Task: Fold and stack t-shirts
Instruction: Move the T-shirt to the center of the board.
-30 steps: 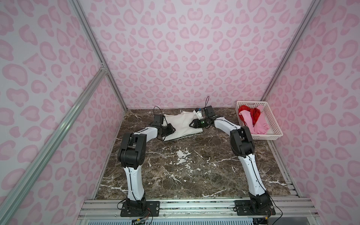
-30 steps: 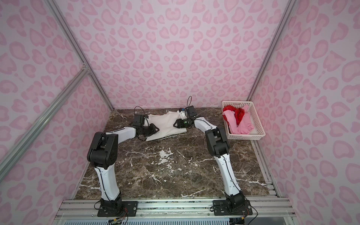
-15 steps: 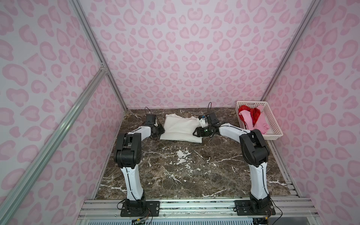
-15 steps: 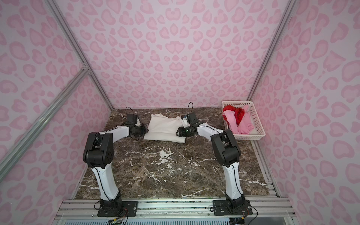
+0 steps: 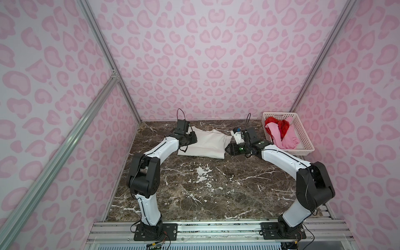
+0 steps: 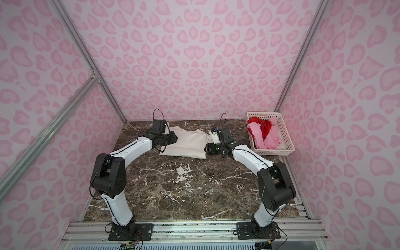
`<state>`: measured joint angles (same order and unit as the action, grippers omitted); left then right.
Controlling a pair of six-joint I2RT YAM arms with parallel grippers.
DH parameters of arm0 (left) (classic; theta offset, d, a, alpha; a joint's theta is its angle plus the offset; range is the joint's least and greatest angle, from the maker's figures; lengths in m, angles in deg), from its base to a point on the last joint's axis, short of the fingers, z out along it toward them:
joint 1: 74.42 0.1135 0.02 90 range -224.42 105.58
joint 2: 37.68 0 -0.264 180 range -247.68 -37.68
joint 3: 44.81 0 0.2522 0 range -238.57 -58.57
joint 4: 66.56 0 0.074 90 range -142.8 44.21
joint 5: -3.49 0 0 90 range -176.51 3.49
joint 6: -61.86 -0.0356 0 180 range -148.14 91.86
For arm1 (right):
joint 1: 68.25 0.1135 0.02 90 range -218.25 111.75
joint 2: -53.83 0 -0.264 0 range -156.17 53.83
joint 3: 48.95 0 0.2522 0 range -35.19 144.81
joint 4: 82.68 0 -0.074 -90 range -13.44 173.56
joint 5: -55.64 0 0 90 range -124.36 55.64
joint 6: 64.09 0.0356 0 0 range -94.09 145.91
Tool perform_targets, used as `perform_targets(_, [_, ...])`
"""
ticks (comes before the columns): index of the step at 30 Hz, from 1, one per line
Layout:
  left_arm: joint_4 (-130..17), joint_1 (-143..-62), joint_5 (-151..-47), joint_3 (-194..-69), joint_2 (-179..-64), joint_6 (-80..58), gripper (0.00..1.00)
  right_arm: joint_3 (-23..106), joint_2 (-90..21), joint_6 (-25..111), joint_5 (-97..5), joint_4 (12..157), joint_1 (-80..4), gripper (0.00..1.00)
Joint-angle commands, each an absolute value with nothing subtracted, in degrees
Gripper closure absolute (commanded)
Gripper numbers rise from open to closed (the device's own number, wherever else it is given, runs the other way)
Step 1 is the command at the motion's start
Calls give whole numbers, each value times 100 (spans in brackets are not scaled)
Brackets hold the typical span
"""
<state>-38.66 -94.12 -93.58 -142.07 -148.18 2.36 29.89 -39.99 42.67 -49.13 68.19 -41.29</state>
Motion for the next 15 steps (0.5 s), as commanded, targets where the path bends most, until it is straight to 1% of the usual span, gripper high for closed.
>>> perform_targets(1, [-3609, -9733, -9281, -14762, -15452, -171, 51, 2509, -3664, 4303, -4634, 6981, -4174, 34])
perform_targets(4, [-3470, -9839, -9222, -15278, -16160, -228, 47, 2118, -3337, 4322, -4658, 7038, -4247, 33])
perform_targets(7, [-3384, -9855, -9113, -15528, -16624, -291, 43, 1896, -3033, 4314, -4658, 7047, -4285, 33])
perform_targets(15, [-2649, -9774, -8014, -15930, -17053, -424, 32, 1803, -2499, 4228, -4472, 6834, -4411, 32])
